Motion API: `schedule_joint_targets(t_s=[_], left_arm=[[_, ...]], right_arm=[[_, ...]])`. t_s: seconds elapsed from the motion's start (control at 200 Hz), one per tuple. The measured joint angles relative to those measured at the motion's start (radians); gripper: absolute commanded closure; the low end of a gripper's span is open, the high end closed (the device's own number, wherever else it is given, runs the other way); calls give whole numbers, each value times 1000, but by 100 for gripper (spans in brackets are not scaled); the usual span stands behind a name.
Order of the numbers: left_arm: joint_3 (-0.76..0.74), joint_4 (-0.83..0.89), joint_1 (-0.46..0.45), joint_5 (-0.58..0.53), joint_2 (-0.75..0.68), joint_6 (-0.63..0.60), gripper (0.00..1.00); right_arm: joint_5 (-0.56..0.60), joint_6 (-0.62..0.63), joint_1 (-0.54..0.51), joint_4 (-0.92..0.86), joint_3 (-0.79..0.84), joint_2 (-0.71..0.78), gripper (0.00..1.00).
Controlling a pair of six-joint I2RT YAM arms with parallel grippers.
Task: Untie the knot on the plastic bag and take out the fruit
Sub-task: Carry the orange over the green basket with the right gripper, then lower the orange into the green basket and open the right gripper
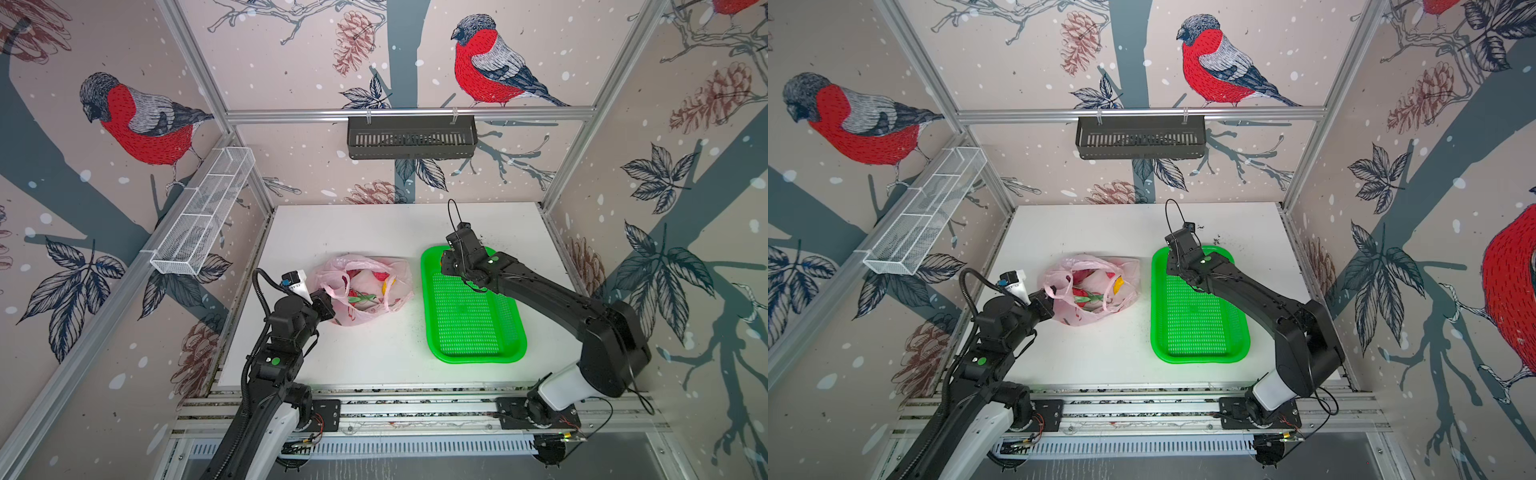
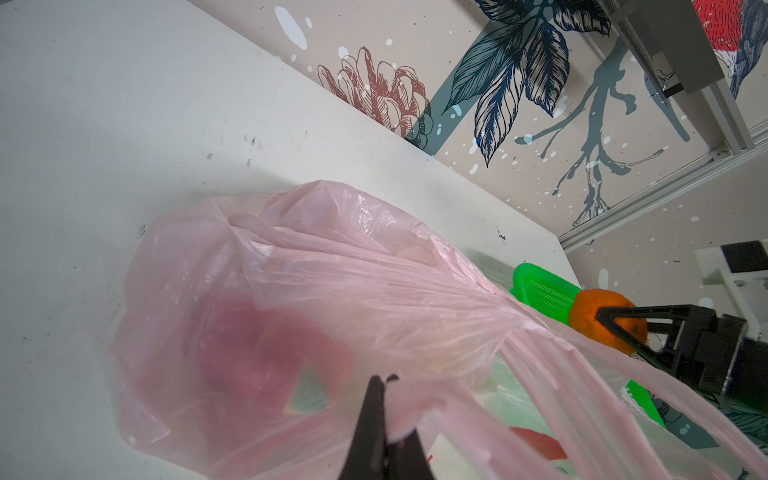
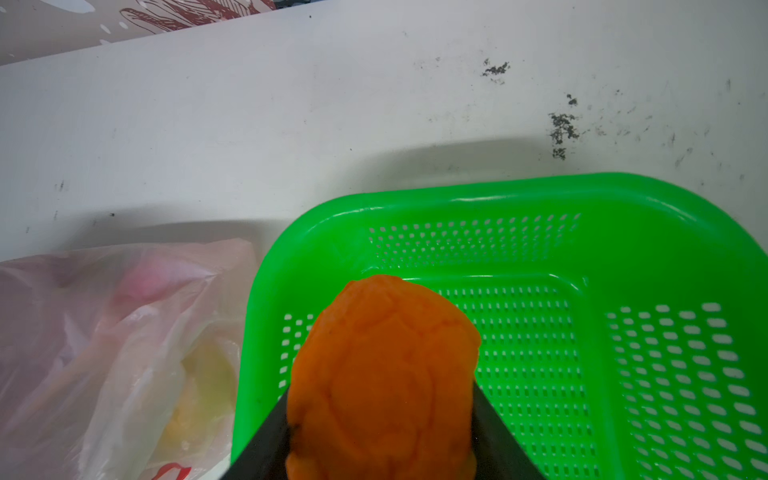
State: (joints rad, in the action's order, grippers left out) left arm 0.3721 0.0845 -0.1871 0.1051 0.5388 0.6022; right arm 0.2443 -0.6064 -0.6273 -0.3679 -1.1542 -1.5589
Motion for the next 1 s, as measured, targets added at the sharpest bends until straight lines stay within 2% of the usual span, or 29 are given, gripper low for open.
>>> schedule_joint_targets(t_s=[0.58,0.996], left_arm=[[-11,7,0,-2,-26,0,100],[-13,7,0,-4,-23,0,100]], right_arm=[[-79,-23,35,115,10,-189,80],[-106,-26,46,149,15,-246,75]])
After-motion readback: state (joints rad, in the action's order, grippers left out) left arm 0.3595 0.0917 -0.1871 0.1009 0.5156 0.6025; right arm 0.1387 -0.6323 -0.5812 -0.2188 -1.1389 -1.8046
